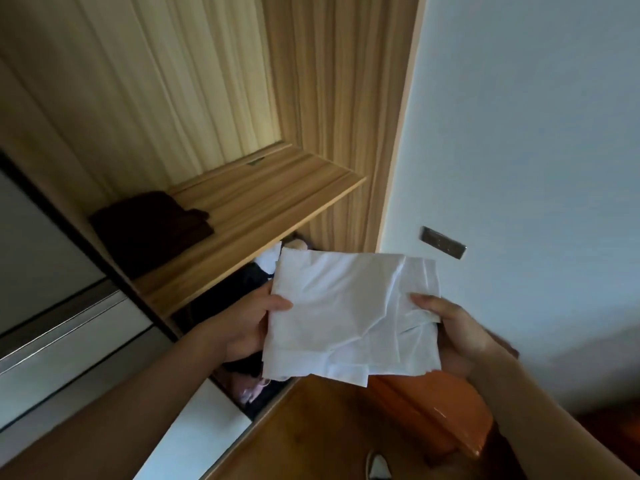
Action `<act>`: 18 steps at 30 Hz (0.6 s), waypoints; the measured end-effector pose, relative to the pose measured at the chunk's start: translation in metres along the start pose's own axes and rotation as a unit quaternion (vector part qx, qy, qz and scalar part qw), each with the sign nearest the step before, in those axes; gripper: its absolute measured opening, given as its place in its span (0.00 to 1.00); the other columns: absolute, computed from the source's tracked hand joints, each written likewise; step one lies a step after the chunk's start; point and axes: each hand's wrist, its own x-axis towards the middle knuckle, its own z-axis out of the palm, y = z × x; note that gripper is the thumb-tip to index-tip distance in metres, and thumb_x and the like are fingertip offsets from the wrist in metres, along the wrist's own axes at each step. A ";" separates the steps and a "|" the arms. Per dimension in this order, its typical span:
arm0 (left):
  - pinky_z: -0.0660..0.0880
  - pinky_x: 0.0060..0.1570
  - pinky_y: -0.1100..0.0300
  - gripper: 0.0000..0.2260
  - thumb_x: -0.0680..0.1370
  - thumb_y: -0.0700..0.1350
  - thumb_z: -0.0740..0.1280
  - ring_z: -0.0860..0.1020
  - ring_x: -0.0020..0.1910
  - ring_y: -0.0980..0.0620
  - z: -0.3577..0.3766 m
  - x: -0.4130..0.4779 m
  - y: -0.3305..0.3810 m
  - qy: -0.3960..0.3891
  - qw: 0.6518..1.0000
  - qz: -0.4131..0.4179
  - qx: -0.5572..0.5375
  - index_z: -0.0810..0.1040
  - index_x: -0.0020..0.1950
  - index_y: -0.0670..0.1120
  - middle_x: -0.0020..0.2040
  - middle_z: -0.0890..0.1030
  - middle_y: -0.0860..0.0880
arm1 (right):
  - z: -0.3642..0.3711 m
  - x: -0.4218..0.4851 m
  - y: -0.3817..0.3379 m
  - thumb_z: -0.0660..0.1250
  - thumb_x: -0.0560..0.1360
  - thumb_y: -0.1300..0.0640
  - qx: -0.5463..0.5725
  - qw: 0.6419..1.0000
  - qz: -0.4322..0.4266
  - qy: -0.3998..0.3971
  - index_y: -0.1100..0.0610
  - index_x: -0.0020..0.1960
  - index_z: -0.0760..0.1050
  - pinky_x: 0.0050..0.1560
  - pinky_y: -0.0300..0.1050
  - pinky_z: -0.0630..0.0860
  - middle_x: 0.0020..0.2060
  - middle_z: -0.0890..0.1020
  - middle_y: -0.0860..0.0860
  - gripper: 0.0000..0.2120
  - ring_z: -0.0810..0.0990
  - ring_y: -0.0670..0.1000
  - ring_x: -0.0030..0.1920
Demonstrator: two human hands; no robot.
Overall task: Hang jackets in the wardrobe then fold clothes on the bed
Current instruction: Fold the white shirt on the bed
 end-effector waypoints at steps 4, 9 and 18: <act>0.77 0.62 0.41 0.22 0.81 0.37 0.64 0.80 0.63 0.41 -0.026 0.015 0.021 0.093 0.995 0.021 -0.026 0.72 0.72 0.54 0.64 0.81 0.44 | 0.011 0.082 -0.025 0.70 0.74 0.58 -0.019 0.997 0.043 -0.058 0.56 0.72 0.72 0.61 0.69 0.76 0.64 0.80 0.63 0.26 0.79 0.67 0.63; 0.81 0.53 0.46 0.26 0.78 0.37 0.66 0.80 0.63 0.40 -0.046 0.033 0.043 0.188 0.976 0.049 -0.103 0.68 0.75 0.52 0.65 0.81 0.42 | 0.035 0.174 -0.067 0.71 0.76 0.57 -0.084 0.988 0.097 -0.084 0.57 0.72 0.72 0.61 0.68 0.77 0.64 0.80 0.63 0.25 0.81 0.67 0.62; 0.82 0.38 0.57 0.12 0.82 0.38 0.62 0.86 0.44 0.49 -0.078 0.040 0.057 0.339 0.915 0.104 -0.194 0.74 0.63 0.51 0.46 0.87 0.51 | 0.112 0.327 -0.086 0.77 0.67 0.53 -0.227 0.954 0.155 -0.121 0.58 0.68 0.77 0.62 0.69 0.76 0.60 0.83 0.62 0.30 0.82 0.67 0.59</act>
